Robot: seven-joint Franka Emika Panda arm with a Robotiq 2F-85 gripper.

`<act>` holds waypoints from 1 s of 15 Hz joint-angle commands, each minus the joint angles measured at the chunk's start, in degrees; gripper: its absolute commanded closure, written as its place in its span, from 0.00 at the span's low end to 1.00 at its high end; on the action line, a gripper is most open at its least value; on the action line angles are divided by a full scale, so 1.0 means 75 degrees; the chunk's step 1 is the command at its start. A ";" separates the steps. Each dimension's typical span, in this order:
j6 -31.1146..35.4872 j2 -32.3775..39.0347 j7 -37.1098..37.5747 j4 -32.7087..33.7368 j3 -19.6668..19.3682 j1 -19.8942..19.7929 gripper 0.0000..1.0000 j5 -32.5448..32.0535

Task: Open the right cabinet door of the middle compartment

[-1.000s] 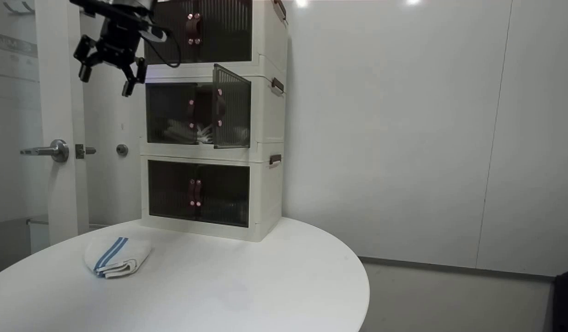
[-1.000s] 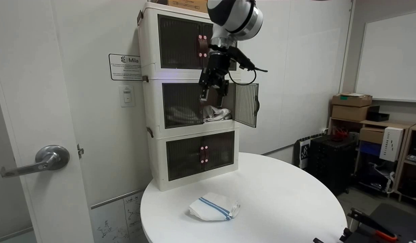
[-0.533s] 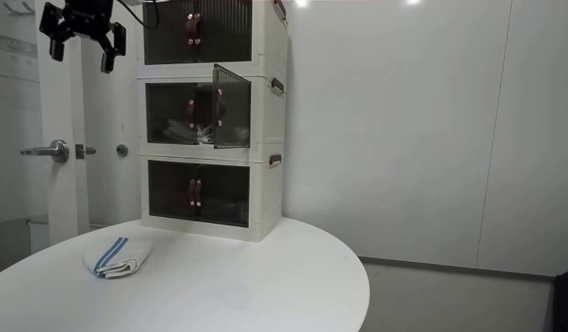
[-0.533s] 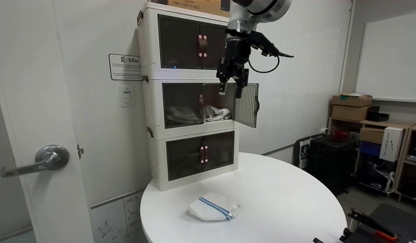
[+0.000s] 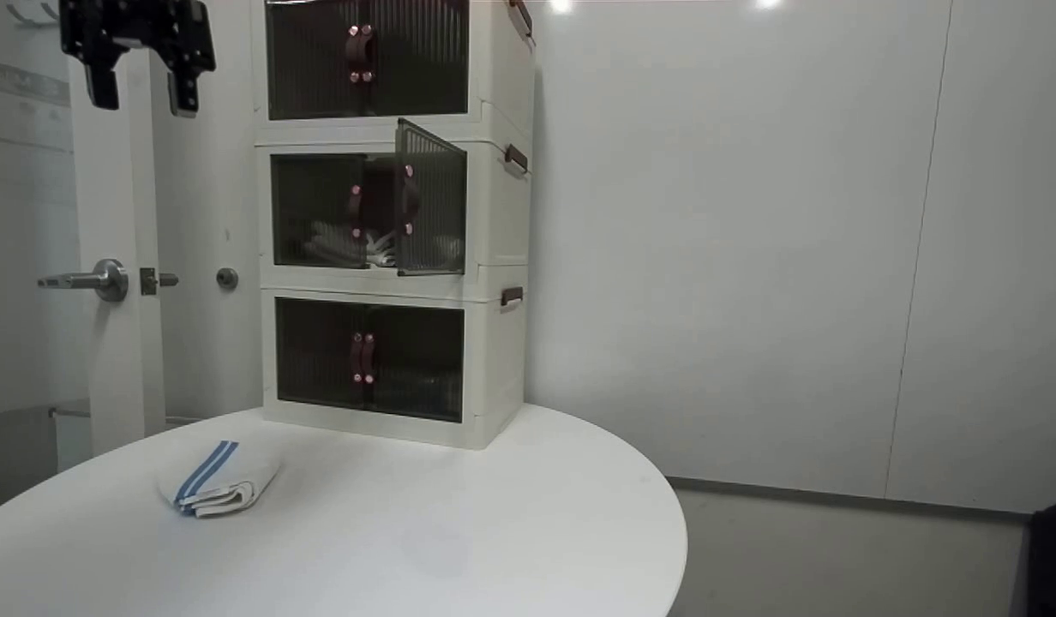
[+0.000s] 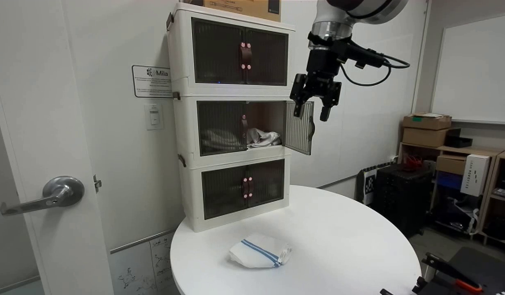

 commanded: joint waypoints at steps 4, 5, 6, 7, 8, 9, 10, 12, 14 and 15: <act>-0.0008 -0.0825 0.1107 -0.0549 0.0094 -0.0129 0.00 -0.0450; -0.0008 -0.0927 0.1155 -0.0610 0.0113 -0.0145 0.00 -0.0453; -0.0008 -0.0976 0.1170 -0.0646 0.0118 -0.0151 0.00 -0.0453; -0.0008 -0.0991 0.1175 -0.0660 0.0119 -0.0155 0.00 -0.0453; -0.0008 -0.0991 0.1177 -0.0663 0.0118 -0.0160 0.00 -0.0453; -0.0008 -0.0991 0.1178 -0.0665 0.0117 -0.0165 0.00 -0.0454; -0.0008 -0.0991 0.1178 -0.0666 0.0117 -0.0166 0.00 -0.0454; -0.0008 -0.0991 0.1179 -0.0667 0.0117 -0.0167 0.00 -0.0454; -0.0008 -0.0991 0.1179 -0.0667 0.0117 -0.0167 0.00 -0.0454; -0.0008 -0.0991 0.1179 -0.0667 0.0117 -0.0167 0.00 -0.0454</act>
